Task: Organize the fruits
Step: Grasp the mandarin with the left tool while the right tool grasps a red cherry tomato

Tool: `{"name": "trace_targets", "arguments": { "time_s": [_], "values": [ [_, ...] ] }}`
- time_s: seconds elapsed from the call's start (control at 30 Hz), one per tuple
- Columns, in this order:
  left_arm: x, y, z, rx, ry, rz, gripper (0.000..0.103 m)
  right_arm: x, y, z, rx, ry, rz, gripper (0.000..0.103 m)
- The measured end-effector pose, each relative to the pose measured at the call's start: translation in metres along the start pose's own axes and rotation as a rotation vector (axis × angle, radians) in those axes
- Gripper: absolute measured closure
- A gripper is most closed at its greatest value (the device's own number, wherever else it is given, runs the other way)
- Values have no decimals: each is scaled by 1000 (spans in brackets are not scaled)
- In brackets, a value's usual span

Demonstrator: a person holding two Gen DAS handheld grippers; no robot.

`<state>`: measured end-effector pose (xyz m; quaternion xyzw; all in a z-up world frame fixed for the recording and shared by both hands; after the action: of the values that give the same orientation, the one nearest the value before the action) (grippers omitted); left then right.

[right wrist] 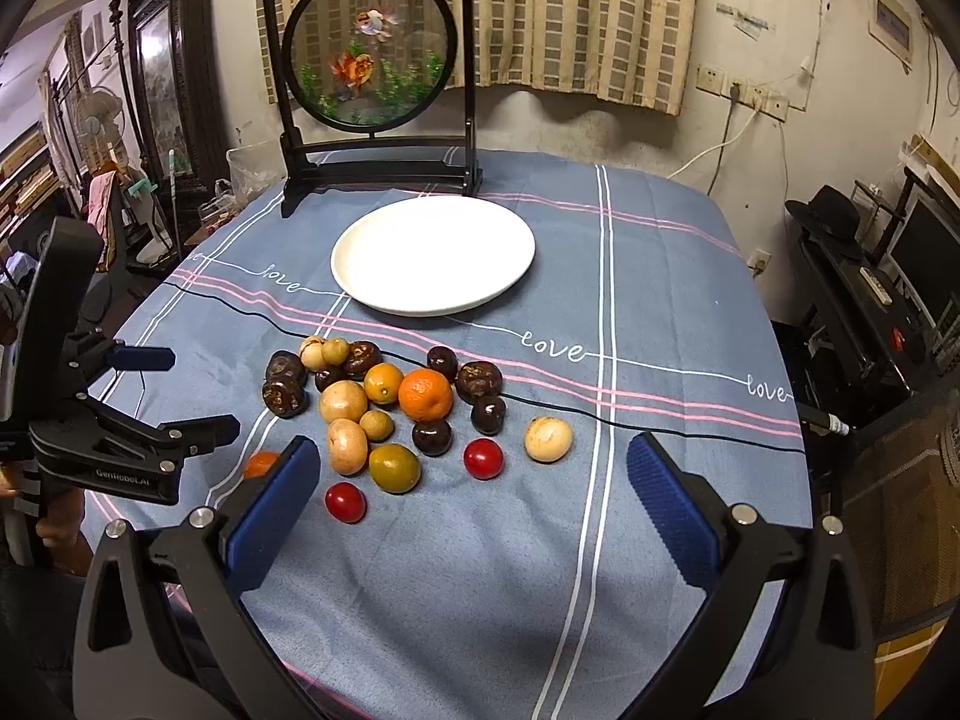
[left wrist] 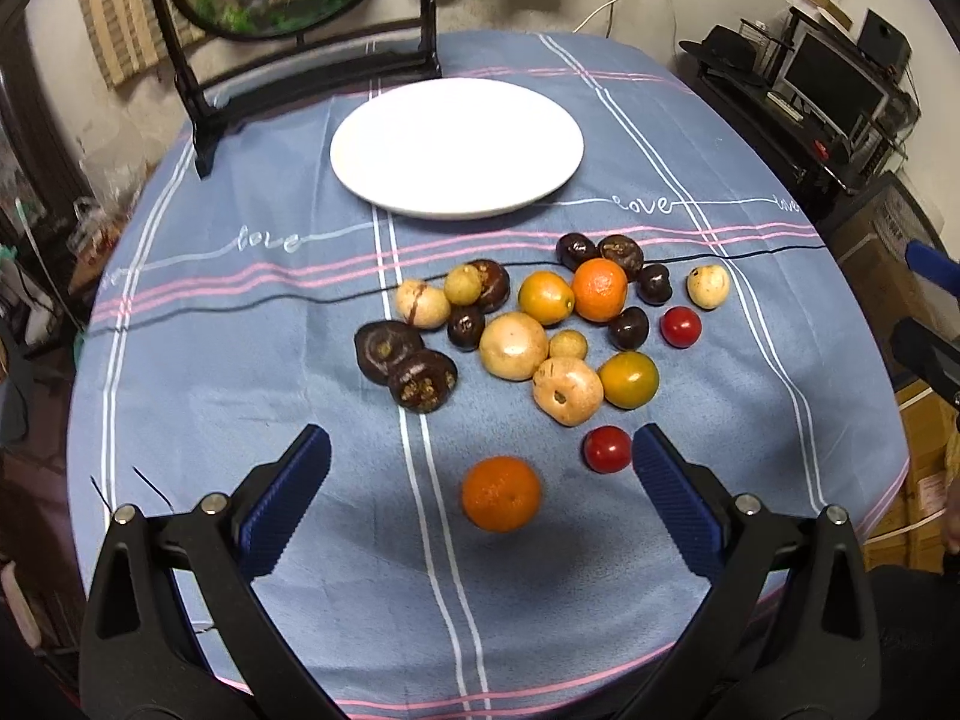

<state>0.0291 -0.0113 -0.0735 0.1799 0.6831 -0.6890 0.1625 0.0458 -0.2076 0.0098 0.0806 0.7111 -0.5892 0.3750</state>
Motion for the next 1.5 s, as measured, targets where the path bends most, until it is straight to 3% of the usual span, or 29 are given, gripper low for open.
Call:
{"name": "trace_targets", "arguments": {
  "time_s": [0.17,0.27,0.4,0.5,0.57,0.7,0.73,0.83,0.93,1.1,1.27,1.5],
  "values": [
    [5,18,-8,-59,36,8,2,2,1,9,-18,34,-6,1],
    [21,39,-2,14,60,-35,2,2,0,19,-40,85,-4,1],
    [38,58,8,37,116,-61,2,4,-3,30,-59,132,10,1],
    [44,68,4,61,100,-80,2,6,-1,33,-43,131,-9,1],
    [45,74,0,73,77,-84,7,7,-1,37,-33,133,-20,1],
    [46,82,-9,150,-6,-96,27,10,1,45,-20,146,-31,1],
    [46,85,-7,151,-8,-97,28,10,1,47,-19,150,-33,1],
    [51,86,-3,133,26,-93,34,12,2,51,-18,160,-38,1],
    [52,84,10,145,77,-79,57,13,4,53,-34,173,-45,1],
    [58,88,15,143,105,-90,58,14,11,53,-74,194,-60,1],
    [60,79,7,81,118,-71,59,20,26,56,-119,216,-63,1],
    [71,57,-53,15,-31,-65,60,45,76,1,-239,42,-166,1]
  ]
}}
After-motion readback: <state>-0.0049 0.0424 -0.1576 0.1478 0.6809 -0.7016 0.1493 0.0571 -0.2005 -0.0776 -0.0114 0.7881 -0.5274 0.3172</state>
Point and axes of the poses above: each gripper's, at about its wrist camera, not at the fingertips, and y roughly the way its jaws point, z to its right, x to its underside, the point moved 6 cm from there along y, roughly the way its jaws point, and after that the axes turned 2 degrees about -x, right-handed, at the moved point
